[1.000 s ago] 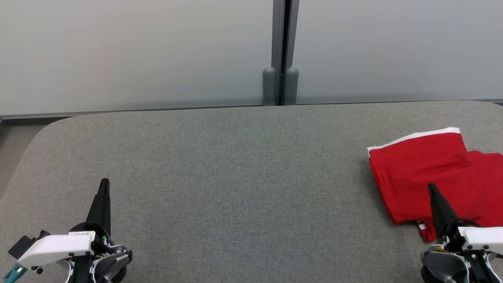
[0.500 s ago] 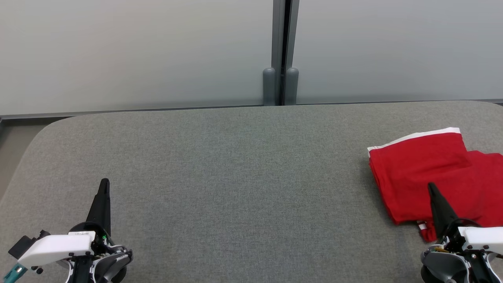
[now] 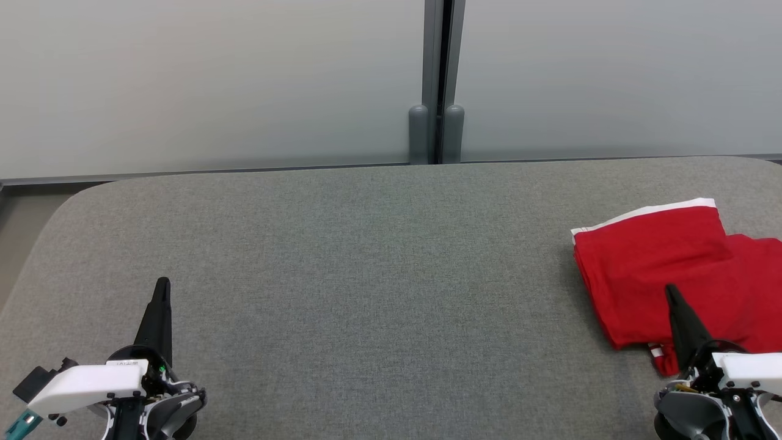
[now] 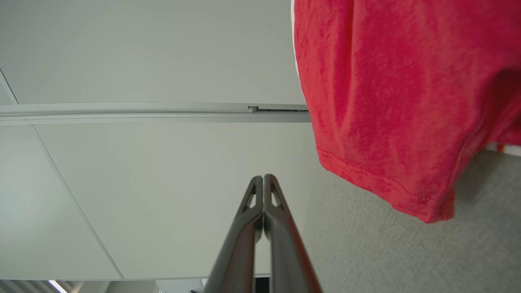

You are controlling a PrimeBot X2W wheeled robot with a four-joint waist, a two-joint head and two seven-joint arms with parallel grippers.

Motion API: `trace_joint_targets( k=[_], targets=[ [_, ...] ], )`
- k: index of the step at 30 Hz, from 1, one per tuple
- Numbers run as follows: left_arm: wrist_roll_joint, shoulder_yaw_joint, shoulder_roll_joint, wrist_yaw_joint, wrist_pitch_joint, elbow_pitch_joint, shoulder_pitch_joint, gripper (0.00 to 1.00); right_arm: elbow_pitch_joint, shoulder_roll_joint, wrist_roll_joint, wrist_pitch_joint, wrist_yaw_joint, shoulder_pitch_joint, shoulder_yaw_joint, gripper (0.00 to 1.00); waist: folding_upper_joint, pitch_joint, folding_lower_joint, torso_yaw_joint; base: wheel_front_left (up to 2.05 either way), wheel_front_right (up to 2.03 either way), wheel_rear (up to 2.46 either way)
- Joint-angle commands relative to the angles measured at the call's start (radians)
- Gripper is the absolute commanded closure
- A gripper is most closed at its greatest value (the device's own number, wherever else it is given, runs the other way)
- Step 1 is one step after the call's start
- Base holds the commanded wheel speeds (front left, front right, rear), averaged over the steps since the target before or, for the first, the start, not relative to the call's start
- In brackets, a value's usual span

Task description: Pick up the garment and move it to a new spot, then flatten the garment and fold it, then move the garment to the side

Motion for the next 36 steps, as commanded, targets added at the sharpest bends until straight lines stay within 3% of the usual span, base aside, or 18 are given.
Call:
trace_joint_targets(
  k=[1,36],
  targets=[
    [-0.002,0.004,0.006,-0.005,0.003,0.001,-0.014,1.0,0.002,-0.009,0.002,0.004,0.0,-0.009,-0.002,1.0,0.0,0.0,0.0,0.0,0.0,0.0,0.0],
    [-0.002,0.004,0.006,-0.005,0.003,0.0,-0.014,1.0,0.002,-0.009,0.002,0.003,0.0,-0.009,-0.002,1.0,0.0,0.0,0.0,0.0,0.0,0.0,0.0]
  ],
)
